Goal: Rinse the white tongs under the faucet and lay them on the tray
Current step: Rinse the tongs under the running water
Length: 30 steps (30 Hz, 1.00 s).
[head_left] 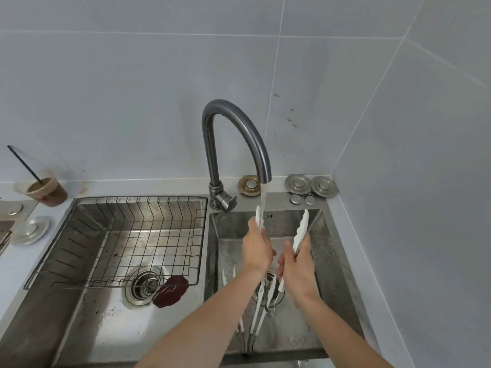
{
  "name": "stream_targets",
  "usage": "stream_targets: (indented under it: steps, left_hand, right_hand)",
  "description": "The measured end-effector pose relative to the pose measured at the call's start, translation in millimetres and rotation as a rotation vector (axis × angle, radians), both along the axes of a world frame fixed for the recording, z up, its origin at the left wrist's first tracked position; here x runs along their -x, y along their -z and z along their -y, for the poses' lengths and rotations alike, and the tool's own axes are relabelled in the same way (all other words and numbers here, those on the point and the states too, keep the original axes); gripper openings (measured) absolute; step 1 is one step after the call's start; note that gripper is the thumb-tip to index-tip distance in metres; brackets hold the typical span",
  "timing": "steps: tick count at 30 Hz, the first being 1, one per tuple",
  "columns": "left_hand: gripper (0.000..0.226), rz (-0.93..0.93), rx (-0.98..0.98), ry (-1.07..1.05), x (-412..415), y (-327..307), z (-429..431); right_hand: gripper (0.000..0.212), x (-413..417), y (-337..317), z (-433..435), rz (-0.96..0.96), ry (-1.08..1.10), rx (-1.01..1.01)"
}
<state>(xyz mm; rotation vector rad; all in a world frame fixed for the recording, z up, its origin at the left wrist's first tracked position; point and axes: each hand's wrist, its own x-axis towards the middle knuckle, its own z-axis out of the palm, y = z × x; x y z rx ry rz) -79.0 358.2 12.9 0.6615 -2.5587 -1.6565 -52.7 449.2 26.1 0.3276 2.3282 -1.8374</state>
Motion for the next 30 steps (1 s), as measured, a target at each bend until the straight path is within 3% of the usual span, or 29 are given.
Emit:
stream_targets:
  steps: [2, 4, 7, 11, 14, 17, 22, 26, 30]
  left_hand:
    - [0.017, 0.012, -0.03, -0.033, 12.2, -3.9, -5.8]
    - [0.042, 0.092, -0.006, -0.086, 21.4, -5.7, -10.7]
    - [0.066, 0.209, 0.093, -0.176, 27.5, -6.4, -9.7]
    - [0.073, 0.233, 0.107, -0.25, 32.3, -5.7, 1.7]
    - [0.071, 0.101, -0.121, -0.246, 28.8, -0.8, 7.0]
    - [0.072, 0.084, -0.302, -0.162, 18.6, 0.1, 20.1]
    - [0.058, 0.019, -0.187, -0.025, -5.5, 6.1, 42.8]
    - [0.029, 0.268, 0.177, -0.021, -39.8, 45.3, 46.7]
    - [0.045, 0.668, 0.205, 0.028, -78.4, 92.4, 36.0]
  right_hand:
    - [0.034, -2.3, -2.2, -4.1, -0.028, 0.06, -0.009]
    - [0.023, -4.3, -4.2, -7.2, -0.05, 0.109, -0.01]
    - [0.018, -9.4, -2.2, -4.6, -0.018, 0.142, 0.008]
    - [0.021, -27.2, 8.1, 11.2, 0.119, 0.156, 0.055]
    - [0.024, -27.5, 7.6, 20.5, 0.094, 0.173, 0.046]
    - [0.026, -14.9, 3.4, 21.0, 0.043, 0.193, -0.01]
    - [0.03, 2.4, 0.5, 16.4, 0.014, 0.188, -0.055]
    - [0.029, 9.5, 0.6, 16.2, 0.044, 0.187, 0.033]
    - [0.028, 6.7, 4.4, 13.9, 0.069, 0.155, 0.05]
